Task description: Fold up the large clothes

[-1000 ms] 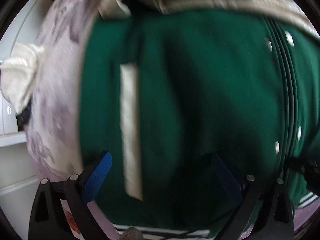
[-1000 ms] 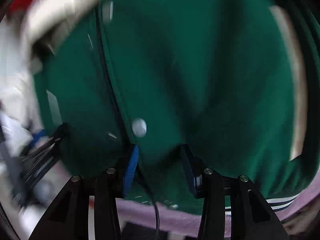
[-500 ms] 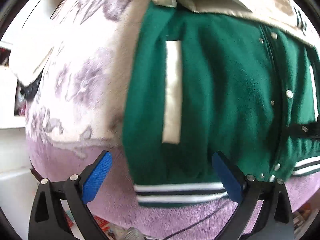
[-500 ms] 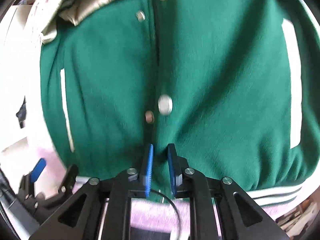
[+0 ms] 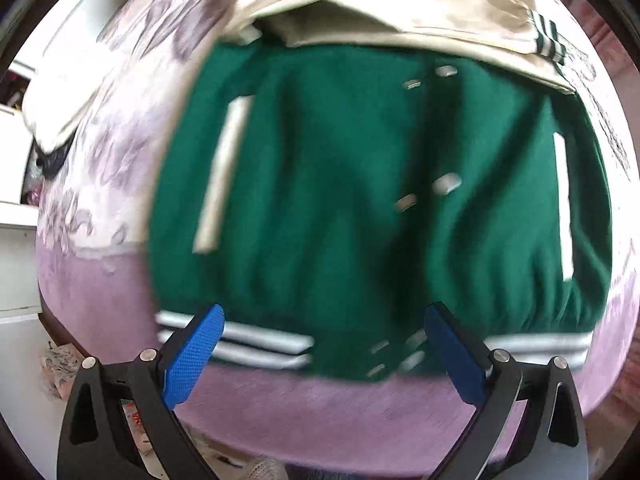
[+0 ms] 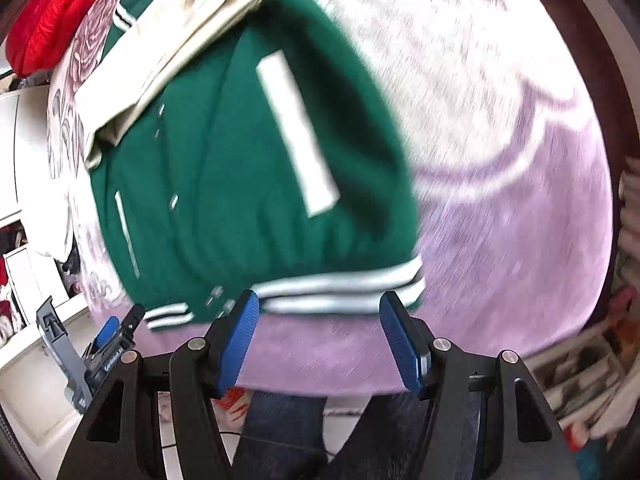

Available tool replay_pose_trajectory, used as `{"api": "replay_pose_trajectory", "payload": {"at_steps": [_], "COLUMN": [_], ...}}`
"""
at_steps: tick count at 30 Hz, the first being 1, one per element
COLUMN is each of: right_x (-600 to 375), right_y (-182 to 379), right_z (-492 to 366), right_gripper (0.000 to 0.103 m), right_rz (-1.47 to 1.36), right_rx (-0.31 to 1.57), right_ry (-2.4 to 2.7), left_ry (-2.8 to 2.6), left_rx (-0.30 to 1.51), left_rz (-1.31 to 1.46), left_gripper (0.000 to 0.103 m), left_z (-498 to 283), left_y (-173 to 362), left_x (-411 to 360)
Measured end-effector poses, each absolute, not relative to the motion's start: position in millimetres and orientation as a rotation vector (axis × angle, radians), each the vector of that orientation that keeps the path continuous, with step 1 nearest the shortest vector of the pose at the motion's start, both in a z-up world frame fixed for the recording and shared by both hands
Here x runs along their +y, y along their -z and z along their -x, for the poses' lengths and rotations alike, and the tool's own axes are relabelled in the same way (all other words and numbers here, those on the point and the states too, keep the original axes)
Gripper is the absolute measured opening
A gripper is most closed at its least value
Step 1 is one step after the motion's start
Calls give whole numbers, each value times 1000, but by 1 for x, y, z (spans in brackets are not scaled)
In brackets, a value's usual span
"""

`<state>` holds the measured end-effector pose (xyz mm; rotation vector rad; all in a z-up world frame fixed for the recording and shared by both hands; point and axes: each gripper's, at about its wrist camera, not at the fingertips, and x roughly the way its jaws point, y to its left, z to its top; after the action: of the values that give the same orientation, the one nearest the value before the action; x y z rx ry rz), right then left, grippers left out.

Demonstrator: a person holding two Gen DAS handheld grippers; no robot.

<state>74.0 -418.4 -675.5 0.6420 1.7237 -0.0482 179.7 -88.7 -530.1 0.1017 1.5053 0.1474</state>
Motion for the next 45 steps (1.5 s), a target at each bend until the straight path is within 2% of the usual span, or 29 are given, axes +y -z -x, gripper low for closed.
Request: {"api": "replay_pose_trajectory", "payload": {"at_steps": [4,7,12,13,14,15,17,18,19,22,25,27,29,33,36,39,40,41,42,43,45], "right_x": [-460,-463,-445,-442,-442,-446,-472,-488,-506,-530,-534,-525,-526,-534,-520,-498,-492,-486,-484,-485,-498], "right_y": [712,742,769,771,771,773,780,784,789,794,780,782,800,780,762,767,773,780,792,802,811], "right_z": [-130,-183,-260,-270,-280,-285,-286,-282,-276,-270,-284,-290,-285,-277,-234,-176,-156,-137,-112,-95,-71], "right_gripper": [65,65,65,61,52,34,32,25,23,25,29,29,28,30,38,53,53,52,36,28,28], "right_rz": [-625,-543,-308,-261,-221,-227,-335,-375,-435,-589,-587,-478,-401,-348,-422,-506,-504,-489,-448,-432,-529], "right_rx": [1662,1644,1610,1595,1560,1557,1566,1567,1570,1597,1631,1658,1701,1727,1800,1915,1948,1975,2008,2030,2004], "right_ry": [8,-59,-153,-147,-134,-131,-60,-15,8,-2,-40,-75,-69,-57,-199,-330,-341,-338,-282,-235,-167], "left_ry": [-281,-375,-433,-438,-444,-449,-454,-457,-458,-462,-461,-457,-449,-456,-483,-531,-547,-566,-585,-598,-614], "left_rx": [1490,1576,1554,1554,1553,1555,1559,1561,1563,1565,1562,1563,1572,1588,1574,1601,1614,1626,1636,1647,1660], "left_rz": [-164,-162,-151,-154,-153,-153,-157,-151,-142,-132,-136,-143,-153,-132,-64,-3,18,40,53,59,93], "left_gripper": [103,103,103,103,103,103,103,103,103,103,103,103,103,103,103,103,103,103,103,103,103], "left_z": [-211,-220,-215,-215,-215,-215,-217,-217,-217,-214,-207,-200,-191,-169,-137,-104,-95,-87,-80,-73,-62], "left_y": [572,621,624,624,624,625,625,626,626,624,621,619,618,598,573,564,564,566,568,571,576], "left_x": [-137,-146,-148,-149,-150,-150,-150,-150,-149,-144,-149,-151,-154,-153,-142,-126,-122,-115,-109,-106,-99]}}
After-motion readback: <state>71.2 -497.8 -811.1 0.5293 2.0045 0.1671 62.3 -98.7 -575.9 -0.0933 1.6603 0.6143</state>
